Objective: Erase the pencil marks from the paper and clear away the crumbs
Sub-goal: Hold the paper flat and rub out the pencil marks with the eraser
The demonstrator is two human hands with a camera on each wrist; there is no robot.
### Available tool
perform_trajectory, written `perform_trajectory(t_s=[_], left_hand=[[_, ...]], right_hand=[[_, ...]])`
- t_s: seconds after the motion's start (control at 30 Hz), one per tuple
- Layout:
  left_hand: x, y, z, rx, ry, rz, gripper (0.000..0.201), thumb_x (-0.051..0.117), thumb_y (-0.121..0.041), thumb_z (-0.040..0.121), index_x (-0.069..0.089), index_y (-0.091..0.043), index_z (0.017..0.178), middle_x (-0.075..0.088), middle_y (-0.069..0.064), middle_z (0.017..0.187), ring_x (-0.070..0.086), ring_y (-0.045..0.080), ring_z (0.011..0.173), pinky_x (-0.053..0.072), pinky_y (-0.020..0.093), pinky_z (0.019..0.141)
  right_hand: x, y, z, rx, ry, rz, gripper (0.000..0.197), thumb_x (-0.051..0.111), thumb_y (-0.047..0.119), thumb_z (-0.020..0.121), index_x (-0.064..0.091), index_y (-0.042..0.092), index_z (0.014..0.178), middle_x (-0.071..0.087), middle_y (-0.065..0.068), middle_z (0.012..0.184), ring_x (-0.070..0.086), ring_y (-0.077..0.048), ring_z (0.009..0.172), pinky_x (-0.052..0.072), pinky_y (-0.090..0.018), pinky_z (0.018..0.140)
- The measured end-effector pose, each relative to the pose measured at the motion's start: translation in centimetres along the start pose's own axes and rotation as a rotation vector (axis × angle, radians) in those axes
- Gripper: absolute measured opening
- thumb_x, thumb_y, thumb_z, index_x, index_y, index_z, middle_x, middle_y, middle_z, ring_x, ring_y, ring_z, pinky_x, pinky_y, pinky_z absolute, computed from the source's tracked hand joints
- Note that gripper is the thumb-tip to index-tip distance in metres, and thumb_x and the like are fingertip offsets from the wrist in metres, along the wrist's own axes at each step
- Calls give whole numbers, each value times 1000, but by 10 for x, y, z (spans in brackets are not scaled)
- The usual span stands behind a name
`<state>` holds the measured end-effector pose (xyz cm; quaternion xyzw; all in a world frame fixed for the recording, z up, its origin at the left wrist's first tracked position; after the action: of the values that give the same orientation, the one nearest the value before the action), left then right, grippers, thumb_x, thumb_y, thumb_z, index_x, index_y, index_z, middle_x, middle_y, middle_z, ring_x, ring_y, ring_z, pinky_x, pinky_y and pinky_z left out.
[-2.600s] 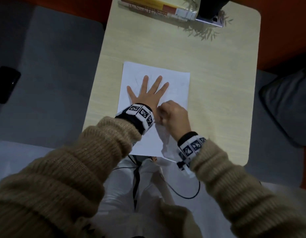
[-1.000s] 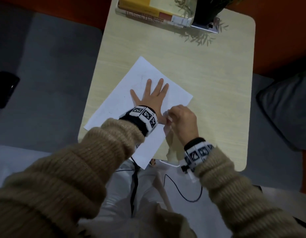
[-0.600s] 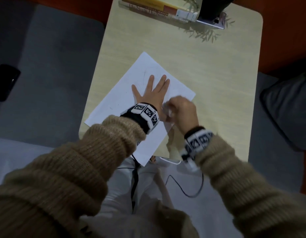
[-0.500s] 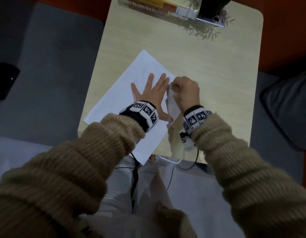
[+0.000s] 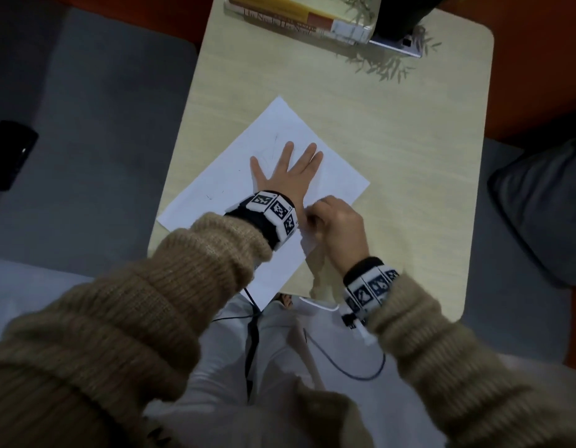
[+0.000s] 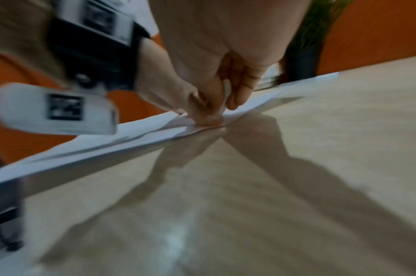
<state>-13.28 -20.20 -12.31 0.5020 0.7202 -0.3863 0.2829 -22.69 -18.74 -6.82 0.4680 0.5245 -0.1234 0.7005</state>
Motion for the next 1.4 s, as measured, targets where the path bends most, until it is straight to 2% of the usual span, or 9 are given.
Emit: perform_trajectory(t_s=[0.07, 0.17, 0.33, 0.5, 0.7, 0.87, 1.03, 1.23, 1.4], left_hand=[[-2, 0, -1, 3, -1, 1, 130, 75, -62, 62, -19, -34, 147, -25, -17, 155, -22, 22, 145, -2, 78, 100], [-3, -2, -2, 18, -7, -4, 135, 72, -72, 53, -16, -33, 148, -23, -17, 156, -21, 23, 145, -2, 77, 100], [0, -2, -1, 2, 0, 11, 128, 77, -53, 65, -19, -34, 146, -26, -16, 155, -22, 22, 145, -3, 77, 101], [0, -4, -3, 65, -10, 27, 121, 64, -77, 58, -16, -48, 143, -29, -14, 154, -26, 27, 144, -4, 78, 98], [1, -3, -2, 50, -6, 19, 120, 68, -72, 60, -15, -49, 143, -29, -13, 155, -26, 27, 143, -5, 79, 97], [1, -4, -3, 51, -14, 11, 121, 67, -75, 57, -13, -50, 143, -28, -14, 155, -26, 26, 144, -4, 81, 94], [1, -4, -2, 23, 11, 31, 121, 73, -65, 61, -16, -50, 142, -31, -13, 154, -27, 27, 143, -3, 82, 95], [0, -9, -6, 52, 24, 27, 114, 70, -69, 62, -12, -57, 140, -34, -11, 153, -31, 31, 141, -4, 83, 91], [2, -8, -4, 43, 24, 11, 115, 73, -66, 61, -10, -58, 139, -32, -11, 153, -29, 31, 142, -4, 84, 90]], right_hand=[[-2, -7, 20, 18, 63, -15, 12, 56, -3, 57, 64, 5, 63, 62, -15, 63, 57, -28, 58, 45, -31, 49], [-16, -32, 69, 143, -96, -64, 13, 52, -4, 68, 64, 2, 65, 61, -20, 65, 59, -34, 58, 44, -34, 51], [3, 0, 0, 13, -11, 6, 8, 57, 2, 60, 62, 7, 64, 60, -12, 63, 55, -24, 59, 40, -26, 50], [-22, -47, 49, 149, -132, -56, 15, 55, -9, 65, 64, 2, 66, 61, -18, 64, 59, -32, 58, 45, -31, 50], [-4, -11, -2, 26, 52, -3, 11, 53, 1, 61, 64, 6, 62, 61, -10, 63, 56, -24, 60, 43, -29, 50], [-18, -36, 43, 150, -139, -76, 18, 56, -15, 60, 62, 3, 63, 60, -17, 61, 58, -30, 55, 46, -33, 48], [-4, -7, -5, 64, 42, 6, 13, 56, 1, 62, 66, 7, 66, 63, -11, 64, 57, -26, 60, 45, -29, 52], [-18, -48, 33, 254, -104, -58, 10, 55, -7, 79, 62, -1, 76, 58, -14, 72, 48, -21, 62, 36, -30, 53], [-8, -18, -6, 128, 32, -1, 9, 50, 4, 68, 59, 2, 66, 57, -15, 67, 53, -27, 60, 41, -30, 51]])
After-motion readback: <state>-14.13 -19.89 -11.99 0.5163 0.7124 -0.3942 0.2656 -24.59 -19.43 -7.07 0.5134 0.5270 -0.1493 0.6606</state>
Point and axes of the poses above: each hand's wrist, its own z-axis towards the middle knuckle, its own x-axis out of the palm, y = z × x, the point moved 7 cm from there along z, towards the middle knuckle
